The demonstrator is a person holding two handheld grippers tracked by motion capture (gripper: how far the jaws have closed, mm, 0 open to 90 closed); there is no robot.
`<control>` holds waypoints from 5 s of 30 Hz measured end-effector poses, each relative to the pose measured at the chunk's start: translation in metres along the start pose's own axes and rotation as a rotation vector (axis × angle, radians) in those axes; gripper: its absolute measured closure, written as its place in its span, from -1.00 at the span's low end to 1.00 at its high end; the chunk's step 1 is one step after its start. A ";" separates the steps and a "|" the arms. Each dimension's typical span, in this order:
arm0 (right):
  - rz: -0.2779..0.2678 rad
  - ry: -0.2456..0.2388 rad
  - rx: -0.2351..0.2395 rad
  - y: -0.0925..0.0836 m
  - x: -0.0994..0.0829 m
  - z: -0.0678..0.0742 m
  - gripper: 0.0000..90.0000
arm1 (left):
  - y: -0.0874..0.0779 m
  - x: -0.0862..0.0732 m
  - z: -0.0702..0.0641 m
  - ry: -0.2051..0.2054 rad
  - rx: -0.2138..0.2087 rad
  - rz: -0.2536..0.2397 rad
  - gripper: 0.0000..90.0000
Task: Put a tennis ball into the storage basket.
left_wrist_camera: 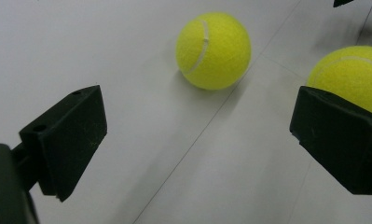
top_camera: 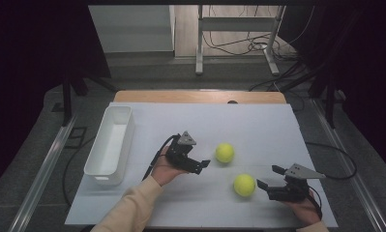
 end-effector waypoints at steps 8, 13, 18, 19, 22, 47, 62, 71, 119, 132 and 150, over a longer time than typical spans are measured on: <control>0.000 0.001 0.000 0.000 0.000 0.000 -0.68 | 0.007 0.006 0.002 -0.006 -0.008 0.006 -0.89; 0.001 0.001 -0.001 0.000 0.000 0.000 -0.68 | 0.012 0.009 0.002 -0.005 -0.014 0.014 -0.89; 0.003 0.001 -0.002 0.001 0.000 -0.001 -0.68 | 0.017 0.012 0.002 -0.001 -0.021 0.020 -0.89; 0.003 0.001 -0.002 0.001 0.000 -0.001 -0.68 | 0.018 0.013 0.002 -0.002 -0.021 0.020 -0.89; 0.003 0.001 -0.003 0.001 0.000 -0.001 -0.68 | 0.021 0.015 0.002 0.002 -0.026 0.024 -0.89; 0.002 0.015 -0.010 -0.001 -0.001 -0.002 -0.68 | 0.042 0.036 0.000 0.021 -0.047 0.051 -0.90; 0.003 0.017 -0.014 -0.001 -0.002 -0.003 -0.68 | 0.062 0.052 -0.005 0.035 -0.062 0.085 -0.90; 0.003 0.015 -0.013 -0.001 -0.002 -0.003 -0.68 | 0.076 0.059 -0.003 0.010 -0.081 0.105 -0.89; 0.008 0.008 -0.027 -0.002 -0.003 -0.003 -0.68 | 0.044 0.047 -0.012 0.047 -0.115 0.032 -0.42; 0.011 0.008 -0.028 -0.001 -0.003 -0.003 -0.68 | 0.035 0.043 -0.014 0.051 -0.115 0.018 -0.42; 0.011 0.008 -0.032 -0.001 -0.003 -0.003 -0.68 | 0.019 0.034 -0.012 0.053 -0.107 -0.004 -0.42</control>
Point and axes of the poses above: each handheld gripper's, and its own axes: y roughly forward along the jaws, x roughly out of its top, z roughly to its left, the point moved 3 cm from there along y, roughly forward along the jaws, and after that the axes turned 12 degrees about z, right-handed, at the moved point
